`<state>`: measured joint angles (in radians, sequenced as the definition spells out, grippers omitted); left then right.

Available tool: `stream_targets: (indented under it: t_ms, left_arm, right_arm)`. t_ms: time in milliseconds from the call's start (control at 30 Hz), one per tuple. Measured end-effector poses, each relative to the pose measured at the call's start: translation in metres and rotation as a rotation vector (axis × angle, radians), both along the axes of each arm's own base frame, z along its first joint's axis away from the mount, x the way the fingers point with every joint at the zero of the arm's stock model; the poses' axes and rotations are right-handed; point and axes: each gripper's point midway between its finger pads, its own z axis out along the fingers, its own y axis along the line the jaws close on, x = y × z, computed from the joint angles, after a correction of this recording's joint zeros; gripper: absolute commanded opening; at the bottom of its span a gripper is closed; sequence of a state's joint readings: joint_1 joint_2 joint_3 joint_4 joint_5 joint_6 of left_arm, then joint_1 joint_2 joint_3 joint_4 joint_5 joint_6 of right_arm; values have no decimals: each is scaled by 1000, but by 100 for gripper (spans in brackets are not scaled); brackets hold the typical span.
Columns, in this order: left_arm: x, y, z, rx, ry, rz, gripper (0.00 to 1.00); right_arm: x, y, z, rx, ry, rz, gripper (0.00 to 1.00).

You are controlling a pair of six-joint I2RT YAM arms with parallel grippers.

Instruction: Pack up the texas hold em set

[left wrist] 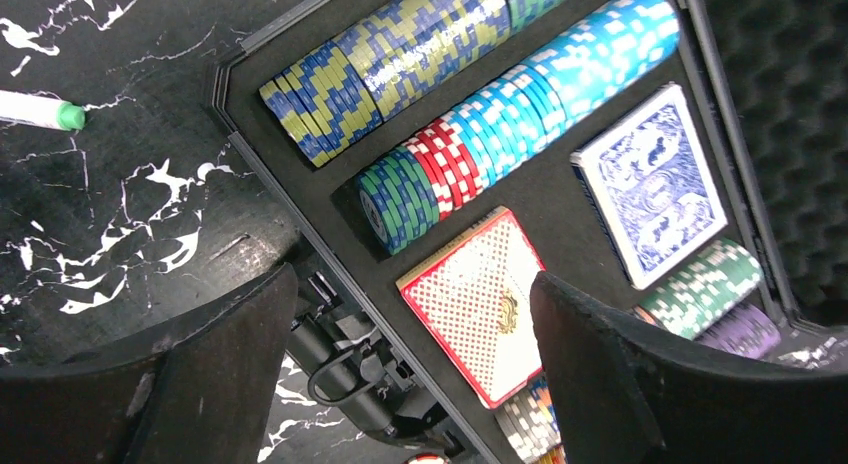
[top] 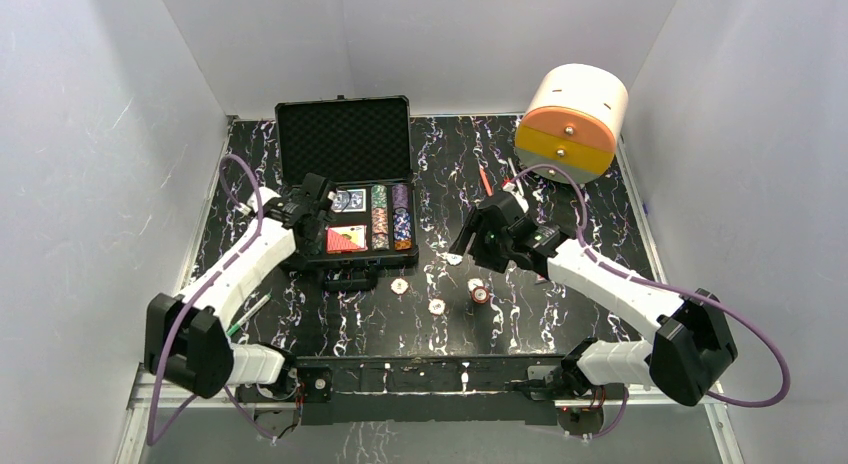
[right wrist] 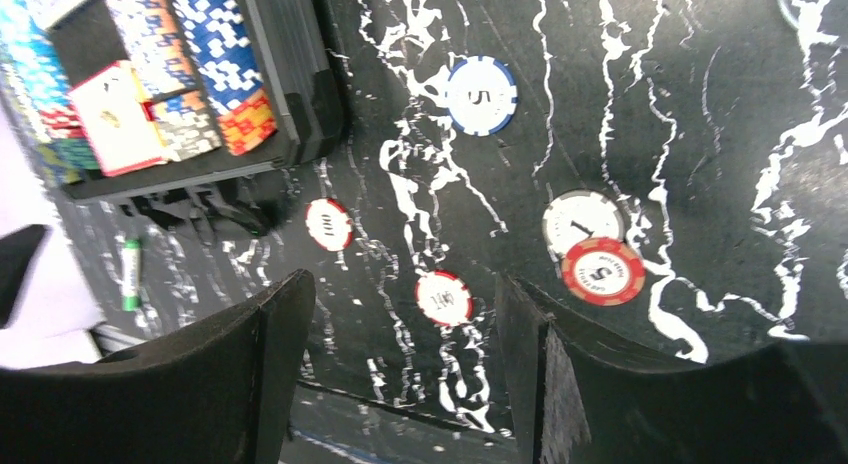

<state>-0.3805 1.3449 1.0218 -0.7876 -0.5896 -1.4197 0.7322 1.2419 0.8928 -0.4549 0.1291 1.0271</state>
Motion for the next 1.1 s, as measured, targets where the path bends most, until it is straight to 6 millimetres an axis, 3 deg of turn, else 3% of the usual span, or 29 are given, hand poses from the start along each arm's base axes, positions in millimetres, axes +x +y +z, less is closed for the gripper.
stream_targets:
  t_ms: [133,300,500,767,933,1100]
  left_arm:
    - [-5,2,18,10,-32,-60,98]
    - [-9,-1,33,30,-69,-215,98]
    - [-11,-18,50,26,-171,-461,98]
    - [-3,-27,87,64,-342,-608,98]
    - [0,-31,89,74,-353,-640,98]
    - [1,-34,85,67,-339,-656,98]
  right_arm:
    - [0,-4,-15,-87,9,70,76]
    - [-2,1,-43,-213,58,183,76]
    - [-25,28,-67,-328,98,338,76]
    - [-55,49,-93,-454,150,455,72]
    - [-67,47,-109,-528,188,500,67]
    - [-69,49,-110,-551,185,532,58]
